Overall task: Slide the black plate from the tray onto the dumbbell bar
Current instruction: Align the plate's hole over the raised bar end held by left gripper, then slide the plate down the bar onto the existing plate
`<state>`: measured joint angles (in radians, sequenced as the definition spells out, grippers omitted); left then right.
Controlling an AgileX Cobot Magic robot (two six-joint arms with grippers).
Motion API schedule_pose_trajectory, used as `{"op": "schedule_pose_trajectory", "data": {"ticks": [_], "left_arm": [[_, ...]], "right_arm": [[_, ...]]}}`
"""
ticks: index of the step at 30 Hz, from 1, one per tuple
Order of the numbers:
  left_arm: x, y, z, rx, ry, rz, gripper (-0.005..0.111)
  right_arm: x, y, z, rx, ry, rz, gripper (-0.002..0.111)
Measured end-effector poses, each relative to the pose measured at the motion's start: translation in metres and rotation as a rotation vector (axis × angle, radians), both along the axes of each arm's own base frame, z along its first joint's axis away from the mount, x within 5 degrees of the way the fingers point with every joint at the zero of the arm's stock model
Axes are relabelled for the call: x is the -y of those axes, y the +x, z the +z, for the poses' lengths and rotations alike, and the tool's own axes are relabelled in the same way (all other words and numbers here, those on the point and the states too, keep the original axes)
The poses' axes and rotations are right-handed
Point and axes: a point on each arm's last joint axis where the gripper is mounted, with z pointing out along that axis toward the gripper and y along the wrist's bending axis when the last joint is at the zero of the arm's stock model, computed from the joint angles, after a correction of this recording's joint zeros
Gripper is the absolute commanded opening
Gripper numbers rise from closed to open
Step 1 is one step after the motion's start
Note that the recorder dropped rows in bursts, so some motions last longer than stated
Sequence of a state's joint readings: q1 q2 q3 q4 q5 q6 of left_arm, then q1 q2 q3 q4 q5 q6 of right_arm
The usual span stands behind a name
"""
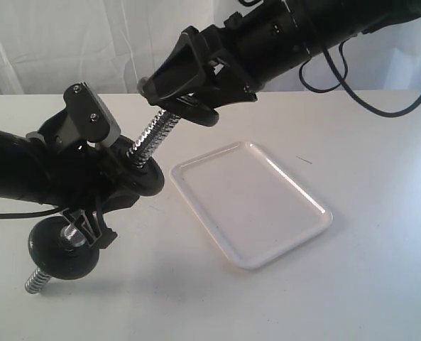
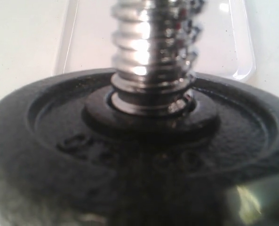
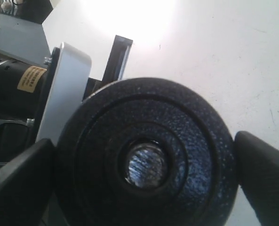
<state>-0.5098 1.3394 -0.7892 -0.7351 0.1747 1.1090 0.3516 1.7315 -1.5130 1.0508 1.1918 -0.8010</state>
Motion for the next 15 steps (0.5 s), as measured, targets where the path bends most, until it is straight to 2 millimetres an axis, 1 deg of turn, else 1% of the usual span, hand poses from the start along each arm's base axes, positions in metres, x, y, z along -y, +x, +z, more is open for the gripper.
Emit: {"op": "schedule_pose_trajectory", "data": {"ticks": [3, 11, 15], "left_arm": [[0.0005, 0.0007, 0.0018, 0.004, -0.003, -0.001, 0.000], [0.0025, 0.0055, 0.0045, 0.008, 0.001, -0.002, 0.000], [0.0022, 0.0060, 0.0052, 0.009, -0.002, 0.001, 0.000]], "right_arm": [[-0.0009, 0.0003, 0.0011, 0.032, 0.013, 0.014, 0.000], [-0.0035, 0.0064, -0.0047, 0.051, 0.032, 0.009, 0.000], [-0.0086, 0.0061, -0.0074, 0.070, 0.031, 0.025, 0.000]]}}
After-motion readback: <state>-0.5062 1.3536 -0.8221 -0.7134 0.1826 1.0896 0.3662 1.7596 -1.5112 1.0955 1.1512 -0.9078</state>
